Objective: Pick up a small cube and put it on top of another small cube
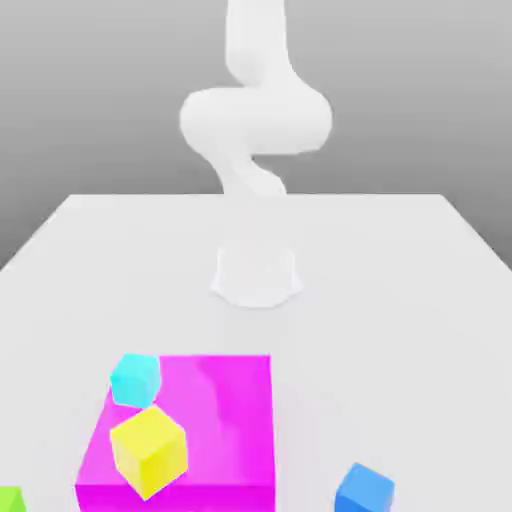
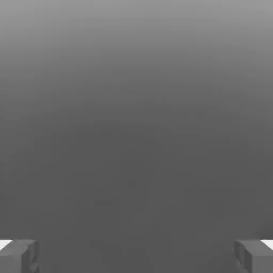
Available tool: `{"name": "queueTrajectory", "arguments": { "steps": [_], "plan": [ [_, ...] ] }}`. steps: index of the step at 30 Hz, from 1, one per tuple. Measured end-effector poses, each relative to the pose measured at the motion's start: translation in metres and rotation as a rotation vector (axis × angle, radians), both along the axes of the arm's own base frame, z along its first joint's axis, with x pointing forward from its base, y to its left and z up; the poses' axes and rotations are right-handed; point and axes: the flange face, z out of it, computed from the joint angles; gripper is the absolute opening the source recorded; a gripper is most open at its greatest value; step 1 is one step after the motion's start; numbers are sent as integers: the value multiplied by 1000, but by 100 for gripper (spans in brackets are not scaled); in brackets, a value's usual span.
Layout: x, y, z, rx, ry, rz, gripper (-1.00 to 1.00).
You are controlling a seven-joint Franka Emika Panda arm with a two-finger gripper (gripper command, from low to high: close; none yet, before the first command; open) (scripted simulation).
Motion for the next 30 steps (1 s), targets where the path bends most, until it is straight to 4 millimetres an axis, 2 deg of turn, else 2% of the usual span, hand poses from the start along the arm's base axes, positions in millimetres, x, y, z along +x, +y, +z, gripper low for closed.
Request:
{"name": "queueTrajectory", "arguments": {
  "steps": [3,7,11,14,20,27,30],
  "plan": [
    [38,10,-44,-25,79,97,0],
    [79,27,-106,-62,177,219,0],
    [109,47,-173,-104,271,339,0],
    [124,63,-225,-139,339,427,0],
    [136,98,-333,-224,473,612,0],
    [124,114,-458,-338,628,802,0],
    [119,117,-503,-365,659,842,0]
  ]
}}
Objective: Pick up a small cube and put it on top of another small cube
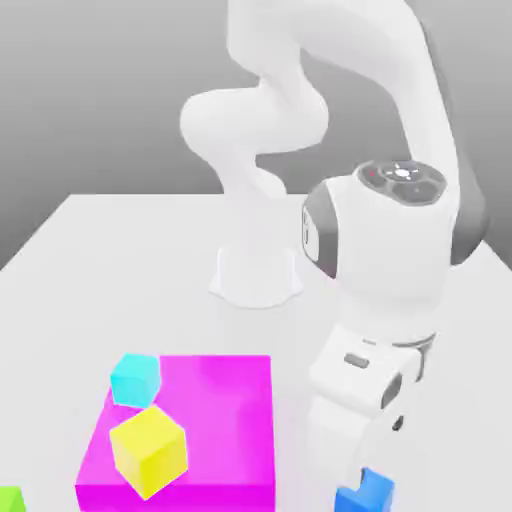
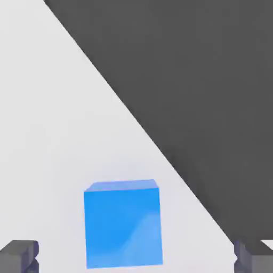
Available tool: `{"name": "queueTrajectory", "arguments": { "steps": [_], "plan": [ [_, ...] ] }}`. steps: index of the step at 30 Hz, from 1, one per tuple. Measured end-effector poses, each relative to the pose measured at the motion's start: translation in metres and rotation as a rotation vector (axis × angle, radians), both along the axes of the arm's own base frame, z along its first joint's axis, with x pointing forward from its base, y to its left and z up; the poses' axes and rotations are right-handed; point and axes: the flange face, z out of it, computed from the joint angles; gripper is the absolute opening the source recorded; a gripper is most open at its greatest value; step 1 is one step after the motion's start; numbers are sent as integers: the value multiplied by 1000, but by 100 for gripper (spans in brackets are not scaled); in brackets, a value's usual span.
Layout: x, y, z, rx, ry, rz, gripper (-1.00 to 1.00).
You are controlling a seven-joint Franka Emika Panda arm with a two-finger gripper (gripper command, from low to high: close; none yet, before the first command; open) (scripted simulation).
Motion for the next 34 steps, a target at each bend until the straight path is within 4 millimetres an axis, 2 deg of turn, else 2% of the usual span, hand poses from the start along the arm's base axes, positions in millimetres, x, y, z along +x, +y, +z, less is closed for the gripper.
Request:
{"name": "queueTrajectory", "arguments": {
  "steps": [2,3,8,9,10,14,15,21,25,26,28,30,31,34],
  "plan": [
    [-1,0,-28,-2,3,5,0],
    [-1,0,-40,-2,4,5,-100],
    [-2,0,-40,-2,6,5,-100],
    [-2,0,-46,-2,6,5,-100],
    [-2,0,-42,-3,5,6,-100],
    [-2,0,5,-2,6,6,-100],
    [0,-7,18,-4,4,0,-100],
    [17,-117,93,-18,-5,-101,-100],
    [5,-213,137,-8,1,-210,-100],
    [0,-230,143,-3,3,-229,-100],
    [0,-232,130,2,5,-220,-100],
    [-1,-233,103,2,6,-218,-100],
    [-1,-233,93,1,6,-218,100],
    [-1,-233,93,1,6,-218,100]
  ]
}}
